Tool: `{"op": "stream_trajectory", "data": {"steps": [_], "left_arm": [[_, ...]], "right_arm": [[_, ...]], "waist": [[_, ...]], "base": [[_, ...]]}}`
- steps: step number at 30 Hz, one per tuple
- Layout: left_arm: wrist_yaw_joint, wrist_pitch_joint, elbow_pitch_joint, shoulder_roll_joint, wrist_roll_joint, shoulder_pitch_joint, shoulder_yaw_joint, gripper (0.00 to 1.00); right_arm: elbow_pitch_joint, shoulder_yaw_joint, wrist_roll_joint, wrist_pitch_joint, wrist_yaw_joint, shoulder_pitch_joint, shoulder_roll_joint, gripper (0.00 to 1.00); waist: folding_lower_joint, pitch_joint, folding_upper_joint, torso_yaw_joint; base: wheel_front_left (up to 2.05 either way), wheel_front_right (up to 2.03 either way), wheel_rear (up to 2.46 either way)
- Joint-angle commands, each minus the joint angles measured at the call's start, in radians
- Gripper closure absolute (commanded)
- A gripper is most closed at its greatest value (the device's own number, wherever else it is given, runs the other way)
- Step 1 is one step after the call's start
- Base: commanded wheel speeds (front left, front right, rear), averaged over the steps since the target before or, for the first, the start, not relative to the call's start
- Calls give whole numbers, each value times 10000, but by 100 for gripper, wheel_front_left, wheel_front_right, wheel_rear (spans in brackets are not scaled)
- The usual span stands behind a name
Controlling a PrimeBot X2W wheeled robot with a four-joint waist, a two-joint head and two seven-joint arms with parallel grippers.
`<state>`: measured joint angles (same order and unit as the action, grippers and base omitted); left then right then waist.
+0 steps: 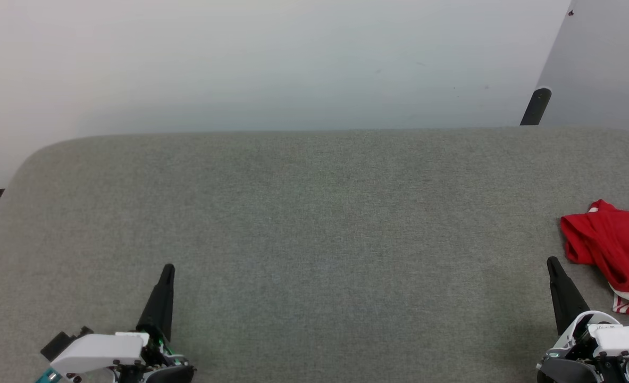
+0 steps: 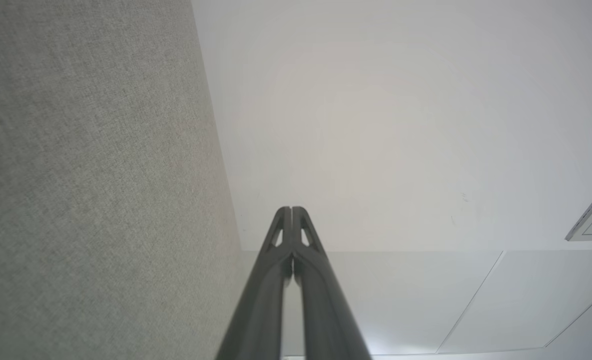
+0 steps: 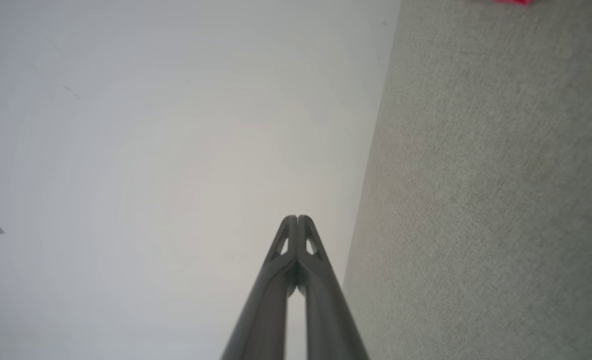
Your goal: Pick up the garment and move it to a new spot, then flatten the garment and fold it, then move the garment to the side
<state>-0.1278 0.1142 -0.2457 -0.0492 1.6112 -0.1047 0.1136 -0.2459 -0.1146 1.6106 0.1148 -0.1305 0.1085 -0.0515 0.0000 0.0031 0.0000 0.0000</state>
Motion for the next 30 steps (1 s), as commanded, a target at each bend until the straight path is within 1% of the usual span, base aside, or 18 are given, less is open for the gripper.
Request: {"op": "stream_trajectory", "data": {"steps": [1, 30], "left_arm": [[-57, 28, -8, 0, 34, -100, 21, 100], [-57, 27, -7, 0, 34, -99, 22, 100]], "right_arm": [[-3, 10, 44, 11, -4, 27, 30, 100], [-3, 11, 45, 10, -4, 27, 31, 100]], "waist": [[0, 0, 0, 0], [0, 0, 0, 0]], "base": [[0, 0, 0], [0, 0, 0]]}}
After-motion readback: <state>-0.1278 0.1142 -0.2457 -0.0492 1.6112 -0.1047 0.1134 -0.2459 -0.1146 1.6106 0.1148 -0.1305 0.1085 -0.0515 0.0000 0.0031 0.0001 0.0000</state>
